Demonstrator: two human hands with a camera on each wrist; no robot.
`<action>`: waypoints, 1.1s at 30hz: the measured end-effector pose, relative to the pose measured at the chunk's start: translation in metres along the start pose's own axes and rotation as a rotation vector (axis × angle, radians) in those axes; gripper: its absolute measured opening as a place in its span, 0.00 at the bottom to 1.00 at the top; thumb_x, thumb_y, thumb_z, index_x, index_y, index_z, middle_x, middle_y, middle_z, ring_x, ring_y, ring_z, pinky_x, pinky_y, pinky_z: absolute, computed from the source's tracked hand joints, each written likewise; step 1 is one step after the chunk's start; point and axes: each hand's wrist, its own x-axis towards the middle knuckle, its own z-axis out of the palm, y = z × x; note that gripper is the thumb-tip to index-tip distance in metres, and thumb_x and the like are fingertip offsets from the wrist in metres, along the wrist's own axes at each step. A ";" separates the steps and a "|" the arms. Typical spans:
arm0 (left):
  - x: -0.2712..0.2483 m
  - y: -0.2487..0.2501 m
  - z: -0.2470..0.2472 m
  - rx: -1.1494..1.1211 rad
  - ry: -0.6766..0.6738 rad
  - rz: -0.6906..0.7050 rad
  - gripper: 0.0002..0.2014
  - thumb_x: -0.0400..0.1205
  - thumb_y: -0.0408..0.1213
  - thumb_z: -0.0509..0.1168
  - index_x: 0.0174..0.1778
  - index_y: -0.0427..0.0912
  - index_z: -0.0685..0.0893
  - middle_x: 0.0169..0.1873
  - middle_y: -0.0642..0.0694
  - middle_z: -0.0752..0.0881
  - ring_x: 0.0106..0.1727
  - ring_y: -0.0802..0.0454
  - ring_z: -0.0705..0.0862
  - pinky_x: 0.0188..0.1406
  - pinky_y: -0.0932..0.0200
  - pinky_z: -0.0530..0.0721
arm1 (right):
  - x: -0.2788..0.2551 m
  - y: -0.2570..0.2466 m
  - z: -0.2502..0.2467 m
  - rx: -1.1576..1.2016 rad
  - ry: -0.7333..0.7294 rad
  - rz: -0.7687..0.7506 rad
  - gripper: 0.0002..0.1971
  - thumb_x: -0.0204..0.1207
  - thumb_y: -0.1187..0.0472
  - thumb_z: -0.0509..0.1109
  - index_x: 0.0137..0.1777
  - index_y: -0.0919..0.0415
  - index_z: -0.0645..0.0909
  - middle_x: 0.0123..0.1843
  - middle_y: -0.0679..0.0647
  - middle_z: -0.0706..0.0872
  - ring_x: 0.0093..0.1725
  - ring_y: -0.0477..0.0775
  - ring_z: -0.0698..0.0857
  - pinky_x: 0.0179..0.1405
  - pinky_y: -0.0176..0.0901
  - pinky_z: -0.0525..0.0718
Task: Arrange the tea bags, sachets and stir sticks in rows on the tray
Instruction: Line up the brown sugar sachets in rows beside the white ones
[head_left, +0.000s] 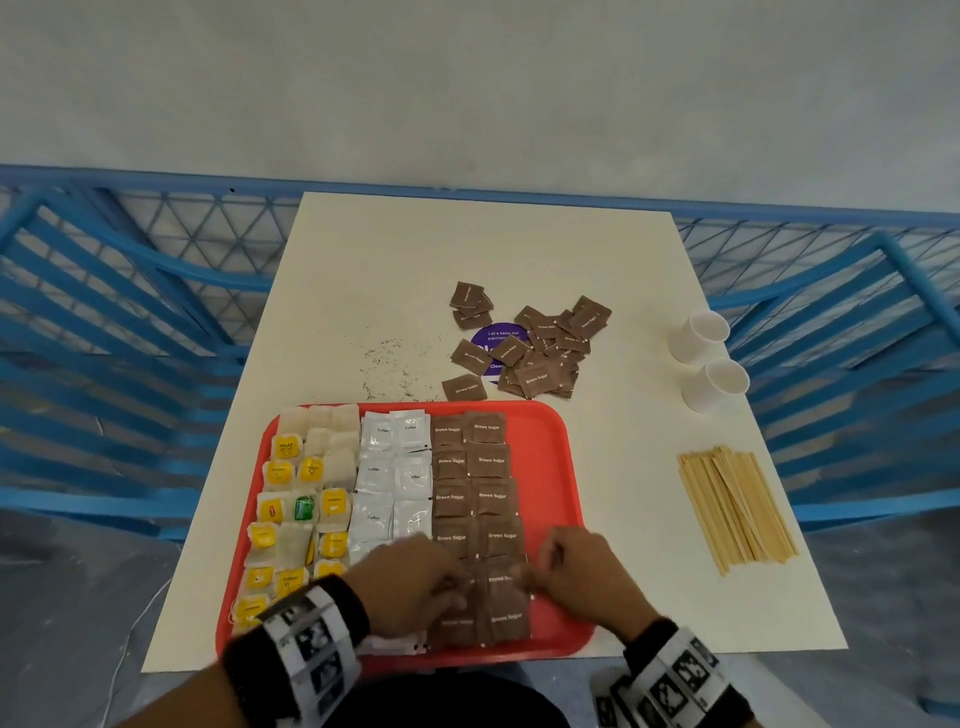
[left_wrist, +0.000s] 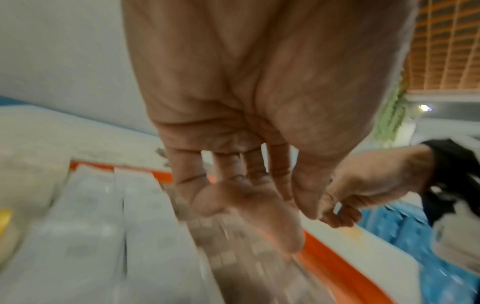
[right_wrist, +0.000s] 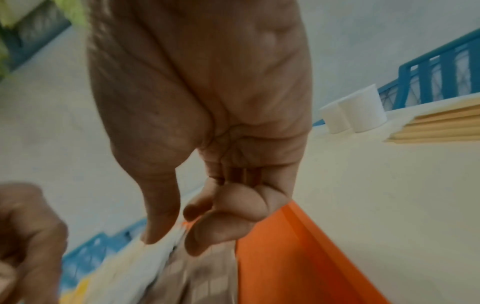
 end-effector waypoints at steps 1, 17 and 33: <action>0.001 -0.003 -0.017 -0.044 0.047 0.002 0.10 0.86 0.49 0.65 0.54 0.52 0.89 0.52 0.55 0.89 0.51 0.58 0.85 0.57 0.55 0.84 | 0.007 -0.005 -0.016 0.001 0.018 -0.027 0.15 0.73 0.49 0.78 0.33 0.53 0.78 0.34 0.46 0.84 0.34 0.44 0.80 0.34 0.33 0.74; 0.151 -0.063 -0.142 -0.086 0.453 -0.387 0.06 0.82 0.45 0.69 0.39 0.54 0.84 0.51 0.53 0.88 0.51 0.49 0.84 0.53 0.52 0.83 | 0.222 -0.036 -0.102 0.182 0.288 0.527 0.57 0.63 0.29 0.75 0.84 0.62 0.57 0.79 0.66 0.65 0.78 0.70 0.68 0.76 0.61 0.72; 0.210 -0.072 -0.122 -0.026 0.289 -0.522 0.29 0.78 0.47 0.68 0.75 0.51 0.69 0.60 0.42 0.85 0.66 0.38 0.80 0.64 0.41 0.73 | 0.227 -0.052 -0.082 0.455 0.467 0.556 0.39 0.65 0.57 0.86 0.68 0.69 0.67 0.64 0.65 0.82 0.64 0.65 0.83 0.59 0.52 0.83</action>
